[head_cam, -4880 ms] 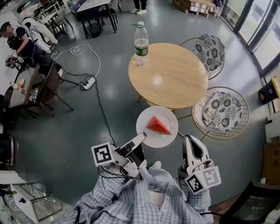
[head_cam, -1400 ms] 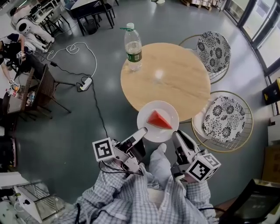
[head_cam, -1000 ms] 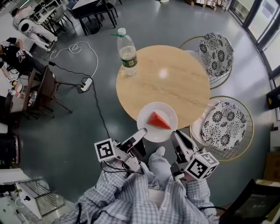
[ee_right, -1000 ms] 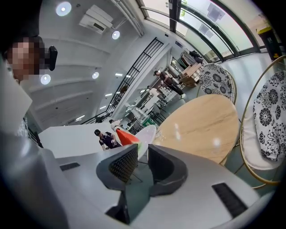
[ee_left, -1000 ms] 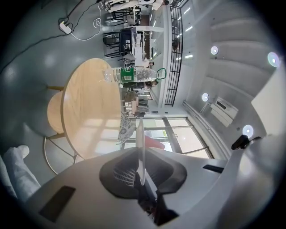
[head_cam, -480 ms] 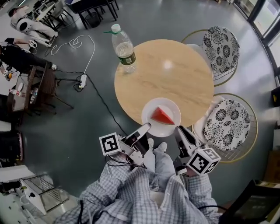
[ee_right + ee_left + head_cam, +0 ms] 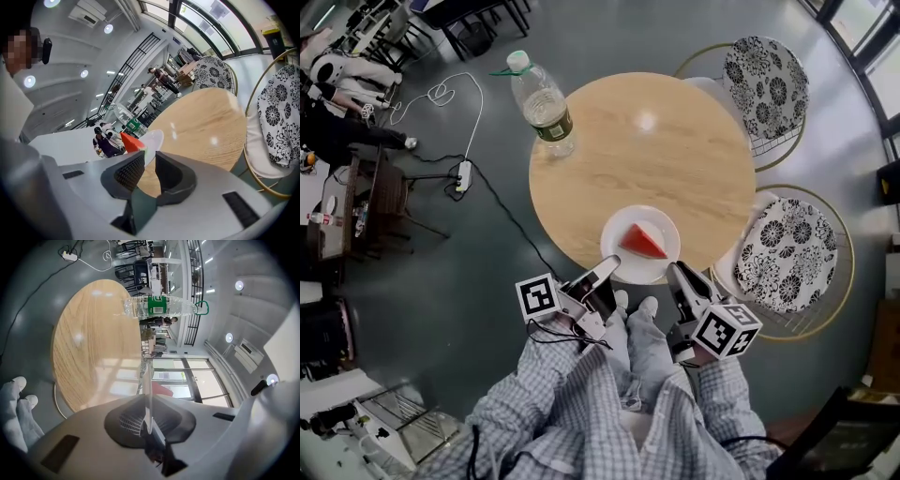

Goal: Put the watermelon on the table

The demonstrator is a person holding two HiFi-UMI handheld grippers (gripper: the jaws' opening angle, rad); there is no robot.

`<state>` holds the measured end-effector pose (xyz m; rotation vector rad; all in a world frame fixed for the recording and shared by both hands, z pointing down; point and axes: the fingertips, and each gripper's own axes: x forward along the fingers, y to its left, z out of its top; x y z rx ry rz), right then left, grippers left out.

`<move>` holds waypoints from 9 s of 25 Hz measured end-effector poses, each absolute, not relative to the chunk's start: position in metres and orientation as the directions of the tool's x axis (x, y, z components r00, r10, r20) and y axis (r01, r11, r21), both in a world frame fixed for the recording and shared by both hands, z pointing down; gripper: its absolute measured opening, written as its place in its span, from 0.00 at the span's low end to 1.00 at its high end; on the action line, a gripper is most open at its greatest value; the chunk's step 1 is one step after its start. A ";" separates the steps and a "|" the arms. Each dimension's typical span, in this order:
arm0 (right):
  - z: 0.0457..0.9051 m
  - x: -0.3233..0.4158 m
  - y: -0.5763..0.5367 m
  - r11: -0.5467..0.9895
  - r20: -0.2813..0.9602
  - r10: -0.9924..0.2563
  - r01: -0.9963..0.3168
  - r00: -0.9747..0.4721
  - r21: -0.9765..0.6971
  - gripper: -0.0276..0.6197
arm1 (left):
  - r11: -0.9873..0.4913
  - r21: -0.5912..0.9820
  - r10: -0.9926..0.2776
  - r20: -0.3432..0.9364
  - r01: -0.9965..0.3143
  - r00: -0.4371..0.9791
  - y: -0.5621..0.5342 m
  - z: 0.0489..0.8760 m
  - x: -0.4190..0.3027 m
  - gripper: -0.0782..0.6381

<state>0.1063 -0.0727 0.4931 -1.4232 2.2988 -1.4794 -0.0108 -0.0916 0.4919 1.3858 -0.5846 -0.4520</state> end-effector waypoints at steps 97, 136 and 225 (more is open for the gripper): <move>0.588 0.025 -0.070 0.903 0.844 -0.391 -0.331 -0.368 0.274 0.11 | 0.240 0.965 -0.619 0.237 -0.108 0.748 -0.106 0.532 -0.053 0.33; 0.429 0.072 -0.033 0.242 0.316 -0.827 -0.802 -0.465 -0.547 0.05 | -0.070 0.997 -0.586 -0.019 -0.027 0.810 -0.058 0.424 -0.072 0.12; 0.339 0.090 -0.010 0.436 0.116 -0.819 -0.742 -0.562 -0.510 0.05 | -0.446 0.866 -0.482 -0.020 -0.225 0.876 -0.017 0.332 0.006 0.12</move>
